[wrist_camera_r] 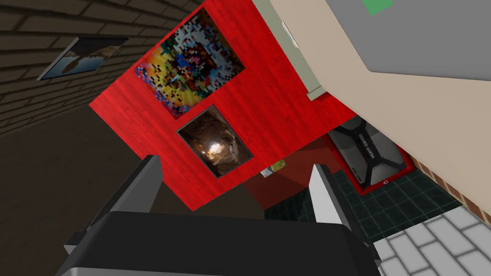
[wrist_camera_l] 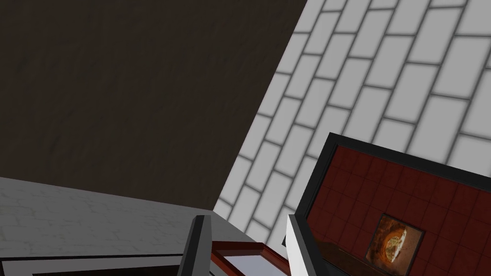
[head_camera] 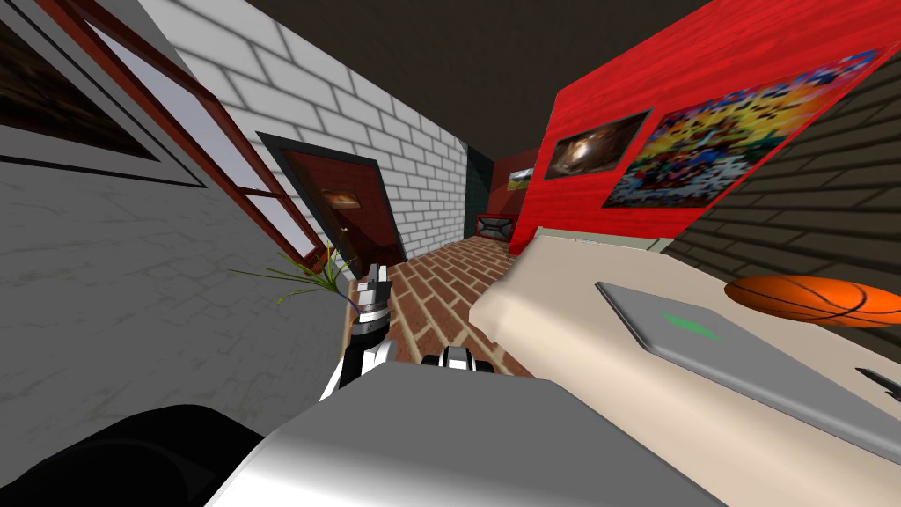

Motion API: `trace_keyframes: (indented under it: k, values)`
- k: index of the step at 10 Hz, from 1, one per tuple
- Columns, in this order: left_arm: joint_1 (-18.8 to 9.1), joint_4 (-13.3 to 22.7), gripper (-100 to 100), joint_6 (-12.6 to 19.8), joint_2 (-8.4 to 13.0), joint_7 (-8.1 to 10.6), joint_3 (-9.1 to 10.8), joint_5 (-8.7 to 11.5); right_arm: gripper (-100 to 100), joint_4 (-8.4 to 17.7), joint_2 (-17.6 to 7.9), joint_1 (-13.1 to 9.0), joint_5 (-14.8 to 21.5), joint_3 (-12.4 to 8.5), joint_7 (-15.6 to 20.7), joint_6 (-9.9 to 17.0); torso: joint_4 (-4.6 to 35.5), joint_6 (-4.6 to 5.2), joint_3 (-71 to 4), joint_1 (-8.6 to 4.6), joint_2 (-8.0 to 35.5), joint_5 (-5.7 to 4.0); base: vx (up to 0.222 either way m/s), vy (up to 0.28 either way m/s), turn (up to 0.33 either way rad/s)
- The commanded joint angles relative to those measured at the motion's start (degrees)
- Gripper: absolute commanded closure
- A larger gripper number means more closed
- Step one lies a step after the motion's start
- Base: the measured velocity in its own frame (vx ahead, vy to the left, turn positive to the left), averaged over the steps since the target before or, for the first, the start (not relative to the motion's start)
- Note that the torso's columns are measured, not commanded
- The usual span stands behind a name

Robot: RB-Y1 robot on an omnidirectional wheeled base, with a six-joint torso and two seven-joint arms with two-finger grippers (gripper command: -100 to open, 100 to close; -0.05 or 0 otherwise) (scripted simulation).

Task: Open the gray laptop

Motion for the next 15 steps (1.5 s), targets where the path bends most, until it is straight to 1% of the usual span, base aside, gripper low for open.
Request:
trace_keyframes:
  k: [1,6,7,13,14,15]
  values:
    - [0.0,0.0,0,0.0,0.0,0.0,0.0,0.0,-100,-1.5,-0.4,0.9,4.0,0.2,1.9,1.7,0.0,0.0,0.0,-0.02,0.0,0.0,-0.028,-0.011,0.01]
    - [0.0,0.0,0,0.0,0.0,0.0,0.0,0.0,-100,-4.0,-1.7,2.4,9.9,1.6,4.6,4.7,0.0,0.0,0.0,-0.03,0.0,-0.01,-0.039,-0.041,0.023]
    - [0.0,0.0,0,0.0,0.0,0.0,0.01,0.0,-100,-5.1,-2.3,2.9,12.0,2.4,5.6,5.9,0.0,0.0,0.0,0.0,0.0,0.0,-0.057,-0.075,0.049]
    - [0.0,0.0,0,0.0,0.0,0.0,0.01,0.0,-100,-8.2,-4.5,4.5,18.5,4.7,8.9,9.6,0.0,0.0,0.0,0.08,-0.1,0.03,-0.043,-0.076,0.043]
    - [0.0,0.0,0,0.0,0.0,0.0,0.0,0.0,-100,-9.1,-5.1,5.0,20.2,5.4,9.8,10.7,0.0,0.0,0.0,0.08,0.0,0.03,-0.046,-0.094,0.051]
    - [0.0,0.0,0,0.0,0.0,0.0,0.01,0.0,-100,-9.5,-5.4,5.2,20.9,5.7,10.1,11.1,0.0,0.0,0.0,-0.04,0.0,0.0,-0.041,-0.109,0.046]
